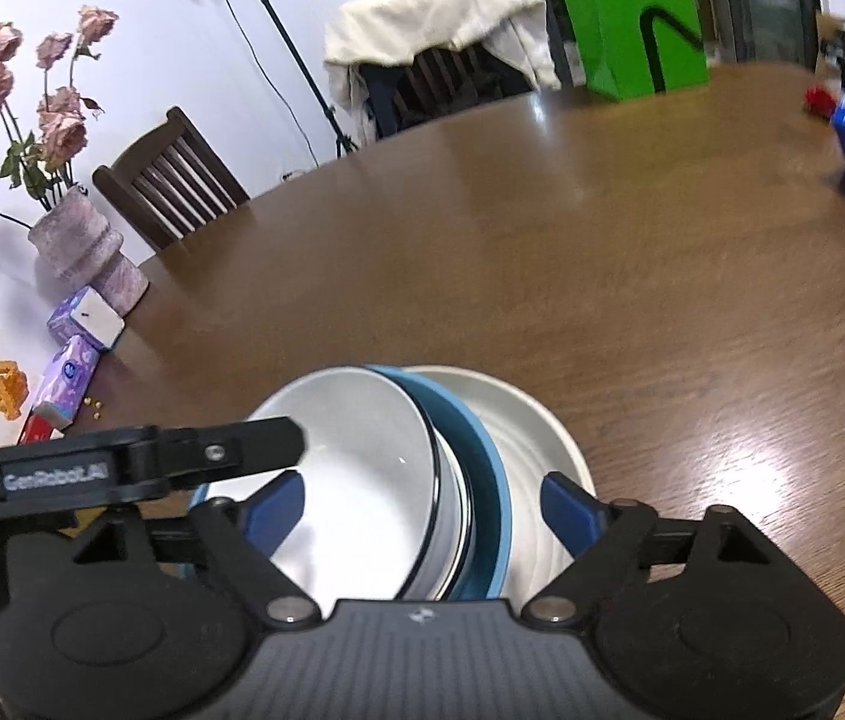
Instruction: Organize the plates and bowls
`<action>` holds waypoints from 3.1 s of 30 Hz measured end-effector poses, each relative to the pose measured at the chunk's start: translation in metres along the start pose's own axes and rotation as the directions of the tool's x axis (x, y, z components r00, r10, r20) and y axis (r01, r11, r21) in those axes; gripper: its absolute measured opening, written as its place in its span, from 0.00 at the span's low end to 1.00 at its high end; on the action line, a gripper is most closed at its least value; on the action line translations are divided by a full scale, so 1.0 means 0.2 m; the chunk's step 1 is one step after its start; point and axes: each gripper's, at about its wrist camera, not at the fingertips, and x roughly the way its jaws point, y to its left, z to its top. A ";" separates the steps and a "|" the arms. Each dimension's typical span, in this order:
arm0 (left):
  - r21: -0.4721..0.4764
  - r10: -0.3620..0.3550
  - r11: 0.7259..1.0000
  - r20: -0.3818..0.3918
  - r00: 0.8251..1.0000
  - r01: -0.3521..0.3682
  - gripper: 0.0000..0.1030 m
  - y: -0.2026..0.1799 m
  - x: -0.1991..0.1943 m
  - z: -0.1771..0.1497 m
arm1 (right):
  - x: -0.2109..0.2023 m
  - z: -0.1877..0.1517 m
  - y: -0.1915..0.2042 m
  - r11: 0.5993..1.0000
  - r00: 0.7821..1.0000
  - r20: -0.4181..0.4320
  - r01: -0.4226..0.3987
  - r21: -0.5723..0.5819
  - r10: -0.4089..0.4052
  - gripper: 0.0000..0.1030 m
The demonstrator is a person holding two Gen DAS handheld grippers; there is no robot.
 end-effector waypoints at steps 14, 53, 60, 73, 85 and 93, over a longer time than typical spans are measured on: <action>0.193 0.090 0.970 0.294 0.951 -0.151 1.00 0.03 -0.47 -0.09 | -0.32 -0.15 0.19 0.977 0.957 0.219 0.208 -0.053 -0.192 1.00; 0.081 0.289 0.932 0.423 0.859 -0.353 1.00 -0.72 -1.53 -1.43 | -1.58 -1.27 0.27 0.975 0.937 0.340 0.147 -0.167 -0.083 1.00; 0.096 0.283 0.931 0.426 0.860 -0.353 1.00 -0.78 -1.57 -1.49 | -1.66 -1.37 0.26 0.975 0.941 0.333 0.128 -0.179 -0.062 1.00; 0.093 0.281 0.930 0.444 0.851 -0.355 1.00 -0.80 -1.61 -1.52 | -1.72 -1.40 0.27 0.976 0.931 0.361 0.127 -0.179 -0.055 1.00; 0.092 0.282 0.930 0.443 0.851 -0.356 1.00 -0.80 -1.61 -1.52 | -1.72 -1.40 0.28 0.975 0.930 0.365 0.126 -0.186 -0.051 1.00; 0.093 0.281 0.930 0.444 0.851 -0.356 1.00 -0.80 -1.61 -1.52 | -1.72 -1.40 0.28 0.974 0.930 0.365 0.125 -0.189 -0.048 1.00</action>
